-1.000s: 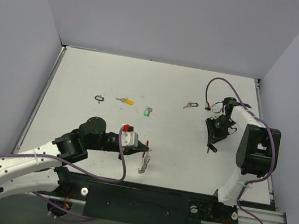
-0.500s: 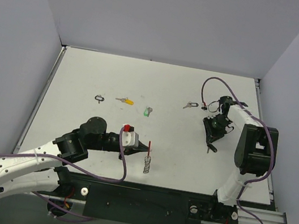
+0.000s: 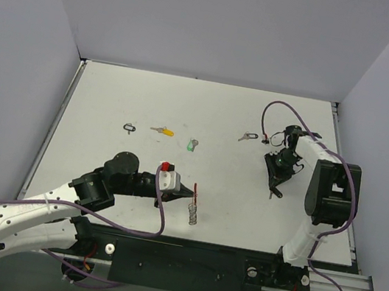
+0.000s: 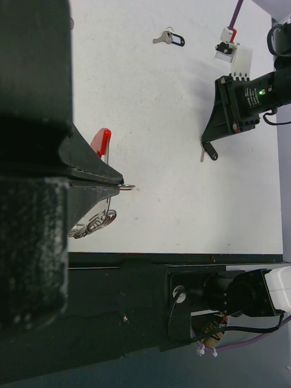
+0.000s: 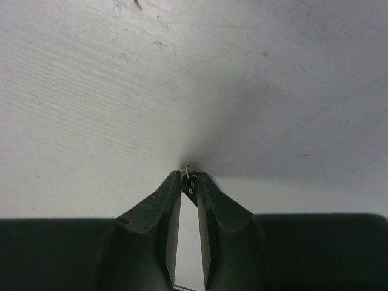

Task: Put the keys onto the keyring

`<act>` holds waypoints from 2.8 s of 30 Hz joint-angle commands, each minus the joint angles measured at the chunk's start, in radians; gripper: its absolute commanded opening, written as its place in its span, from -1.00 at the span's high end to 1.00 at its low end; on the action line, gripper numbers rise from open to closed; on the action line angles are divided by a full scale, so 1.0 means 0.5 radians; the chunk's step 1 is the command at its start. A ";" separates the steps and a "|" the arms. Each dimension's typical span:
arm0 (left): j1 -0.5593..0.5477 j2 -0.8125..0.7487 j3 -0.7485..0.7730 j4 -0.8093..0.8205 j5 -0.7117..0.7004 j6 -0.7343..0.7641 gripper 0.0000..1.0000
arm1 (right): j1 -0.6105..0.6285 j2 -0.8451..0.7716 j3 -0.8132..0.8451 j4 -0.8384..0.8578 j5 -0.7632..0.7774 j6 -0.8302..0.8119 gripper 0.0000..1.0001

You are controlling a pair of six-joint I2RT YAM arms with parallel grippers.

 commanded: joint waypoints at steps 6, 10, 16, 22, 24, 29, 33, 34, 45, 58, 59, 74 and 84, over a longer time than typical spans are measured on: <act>0.008 -0.011 0.067 0.054 0.012 0.037 1.00 | 0.000 0.025 0.069 -0.124 0.045 0.001 0.81; 0.005 -0.008 0.064 0.057 0.015 0.034 1.00 | 0.000 0.019 0.066 -0.118 0.054 0.001 0.83; 0.008 -0.008 0.064 0.054 0.018 0.034 1.00 | -0.009 0.016 0.069 -0.121 0.063 0.001 0.87; 0.008 -0.004 0.064 0.054 0.024 0.034 1.00 | -0.019 -0.011 0.066 -0.118 0.054 -0.002 0.81; 0.008 -0.001 0.067 0.054 0.027 0.031 1.00 | -0.022 -0.014 0.066 -0.121 0.048 -0.003 0.81; 0.008 -0.001 0.067 0.054 0.030 0.034 1.00 | -0.019 -0.008 0.066 -0.121 0.036 0.001 0.85; 0.008 -0.001 0.070 0.054 0.030 0.034 1.00 | -0.015 -0.011 0.069 -0.121 0.033 0.001 0.92; 0.005 -0.004 0.070 0.048 0.033 0.034 1.00 | -0.015 -0.014 0.069 -0.124 0.030 -0.002 0.96; 0.008 -0.011 0.058 0.066 0.024 0.037 1.00 | -0.034 -0.222 0.063 -0.167 -0.123 -0.104 1.00; 0.011 0.103 -0.043 0.596 0.040 -0.247 1.00 | -0.049 -0.941 -0.038 -0.400 -0.945 -0.655 1.00; 0.005 0.136 -0.037 0.633 0.043 -0.269 1.00 | -0.049 -1.002 -0.020 -0.431 -1.010 -0.744 1.00; -0.418 0.646 0.236 0.842 -0.487 -0.095 1.00 | 0.322 -1.407 0.066 -1.597 -1.563 -2.469 1.00; -0.600 0.692 0.104 1.081 -0.819 -0.006 1.00 | 0.537 -1.542 -0.001 -1.876 -1.572 -2.905 1.00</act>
